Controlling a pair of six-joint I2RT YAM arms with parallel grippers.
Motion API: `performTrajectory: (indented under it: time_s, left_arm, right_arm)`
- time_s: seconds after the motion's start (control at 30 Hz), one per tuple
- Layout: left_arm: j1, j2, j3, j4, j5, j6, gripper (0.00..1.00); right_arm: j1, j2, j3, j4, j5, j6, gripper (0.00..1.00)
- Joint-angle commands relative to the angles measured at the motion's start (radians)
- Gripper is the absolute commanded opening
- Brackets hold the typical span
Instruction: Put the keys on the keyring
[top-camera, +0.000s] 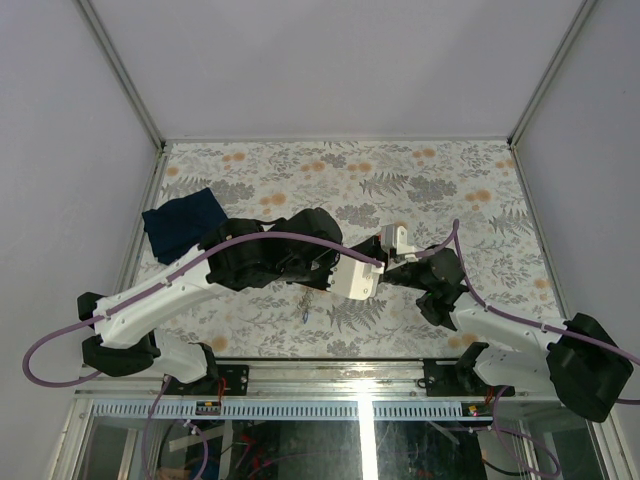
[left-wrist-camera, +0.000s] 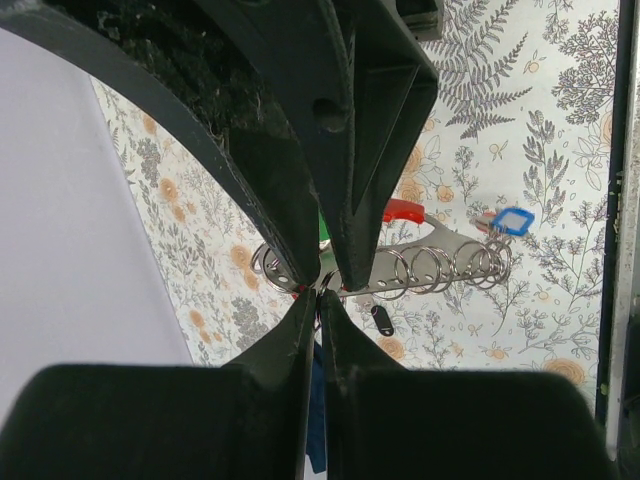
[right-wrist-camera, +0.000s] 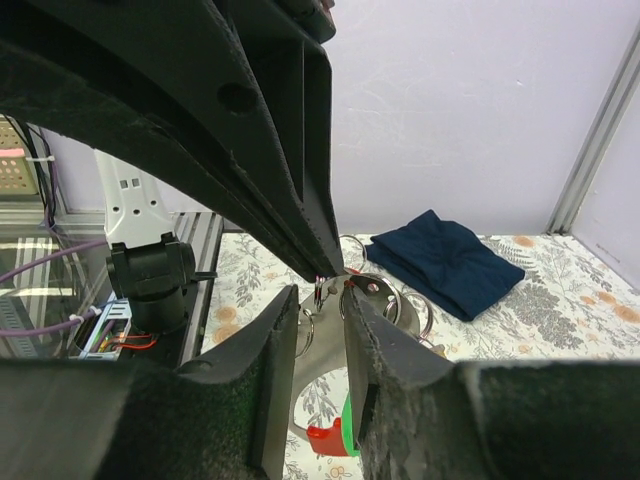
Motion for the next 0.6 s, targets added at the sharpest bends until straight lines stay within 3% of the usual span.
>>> performTrajectory:
  time_s: [0.0, 0.17, 0.4, 0.57]
  left_arm:
    - [-0.005, -0.003, 0.019, 0.055, -0.035, -0.009, 0.00]
    - [-0.005, -0.002, 0.016, 0.055, -0.037, -0.010, 0.00]
    - [-0.005, -0.001, 0.020, 0.057, -0.044, -0.015, 0.00]
    - [-0.004, 0.006, 0.026, 0.058, -0.047, -0.021, 0.00]
  right_arm:
    - [0.013, -0.029, 0.015, 0.024, 0.012, -0.009, 0.29]
    - [0.014, -0.019, 0.025, 0.030, 0.008, 0.001, 0.22]
    - [0.013, 0.005, 0.035, 0.044, 0.003, 0.012, 0.28]
    - [0.016, 0.015, 0.044, 0.049, 0.010, 0.019, 0.24]
